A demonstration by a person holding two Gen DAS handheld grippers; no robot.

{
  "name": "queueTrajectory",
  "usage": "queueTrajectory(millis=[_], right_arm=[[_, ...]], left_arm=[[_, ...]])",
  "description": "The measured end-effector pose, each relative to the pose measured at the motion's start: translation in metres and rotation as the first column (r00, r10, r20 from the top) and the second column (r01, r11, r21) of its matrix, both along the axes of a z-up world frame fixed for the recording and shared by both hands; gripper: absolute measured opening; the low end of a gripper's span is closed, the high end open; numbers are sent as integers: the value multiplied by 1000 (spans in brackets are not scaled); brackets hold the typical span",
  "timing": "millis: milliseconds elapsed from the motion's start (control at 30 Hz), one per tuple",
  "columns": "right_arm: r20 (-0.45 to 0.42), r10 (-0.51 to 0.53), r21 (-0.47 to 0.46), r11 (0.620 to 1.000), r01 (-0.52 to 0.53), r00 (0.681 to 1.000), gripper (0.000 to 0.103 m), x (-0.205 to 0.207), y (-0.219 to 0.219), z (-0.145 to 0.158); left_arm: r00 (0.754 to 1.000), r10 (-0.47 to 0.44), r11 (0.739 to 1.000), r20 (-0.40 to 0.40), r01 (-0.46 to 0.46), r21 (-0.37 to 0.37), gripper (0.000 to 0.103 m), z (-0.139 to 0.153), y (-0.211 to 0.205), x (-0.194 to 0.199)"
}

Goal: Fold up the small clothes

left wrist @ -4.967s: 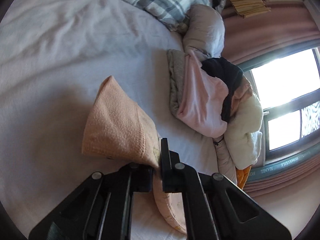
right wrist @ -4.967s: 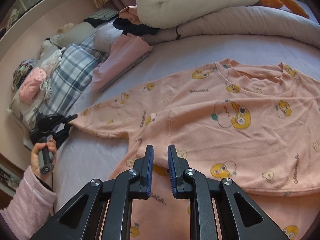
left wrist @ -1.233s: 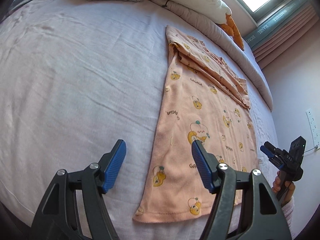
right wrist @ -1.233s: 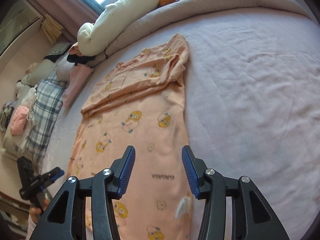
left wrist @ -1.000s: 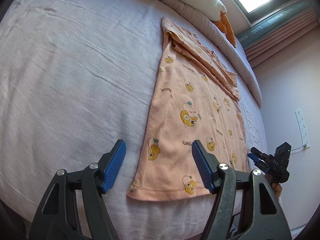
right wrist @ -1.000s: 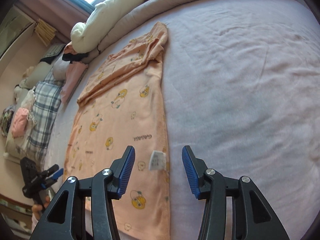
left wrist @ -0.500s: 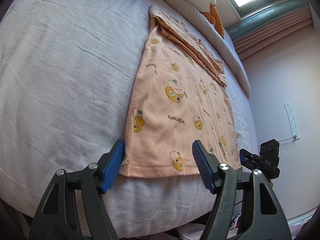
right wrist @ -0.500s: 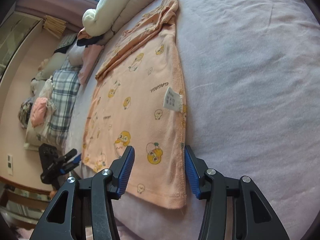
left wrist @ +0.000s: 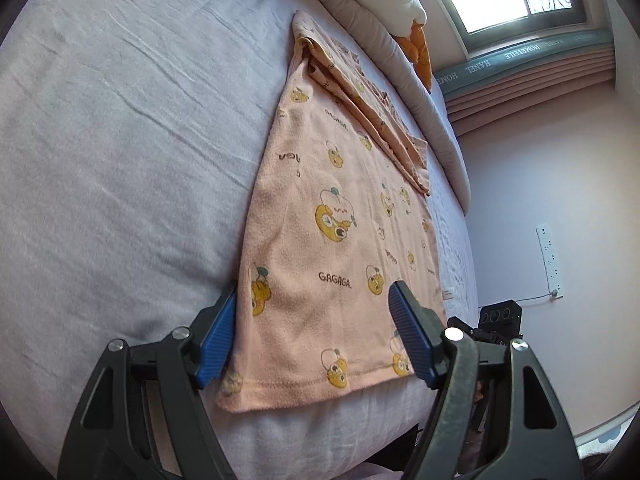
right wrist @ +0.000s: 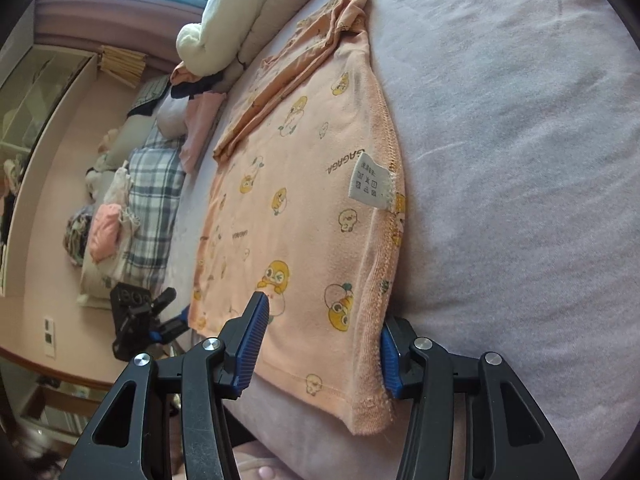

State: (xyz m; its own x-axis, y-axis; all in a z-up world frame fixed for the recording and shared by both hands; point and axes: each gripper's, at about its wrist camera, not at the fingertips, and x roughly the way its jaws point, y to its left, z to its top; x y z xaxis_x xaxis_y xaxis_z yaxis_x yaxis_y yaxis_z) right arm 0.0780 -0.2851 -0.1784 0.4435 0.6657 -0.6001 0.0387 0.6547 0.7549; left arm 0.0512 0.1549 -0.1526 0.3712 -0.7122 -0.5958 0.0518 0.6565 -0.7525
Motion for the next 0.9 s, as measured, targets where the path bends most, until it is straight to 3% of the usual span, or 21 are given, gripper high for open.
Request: queueTrajectory(millis=[367, 633, 900], right_arm=[[5, 12, 12, 1000, -12, 1000, 50, 23, 9, 1], [7, 32, 15, 999, -32, 999, 50, 18, 13, 0], [-6, 90, 53, 995, -89, 996, 50, -5, 23, -3]], left_arm=[[997, -71, 996, 21, 69, 64, 71, 5, -33, 28], [991, -126, 983, 48, 118, 141, 63, 3, -34, 4], [988, -142, 981, 54, 133, 143, 63, 1, -34, -21]])
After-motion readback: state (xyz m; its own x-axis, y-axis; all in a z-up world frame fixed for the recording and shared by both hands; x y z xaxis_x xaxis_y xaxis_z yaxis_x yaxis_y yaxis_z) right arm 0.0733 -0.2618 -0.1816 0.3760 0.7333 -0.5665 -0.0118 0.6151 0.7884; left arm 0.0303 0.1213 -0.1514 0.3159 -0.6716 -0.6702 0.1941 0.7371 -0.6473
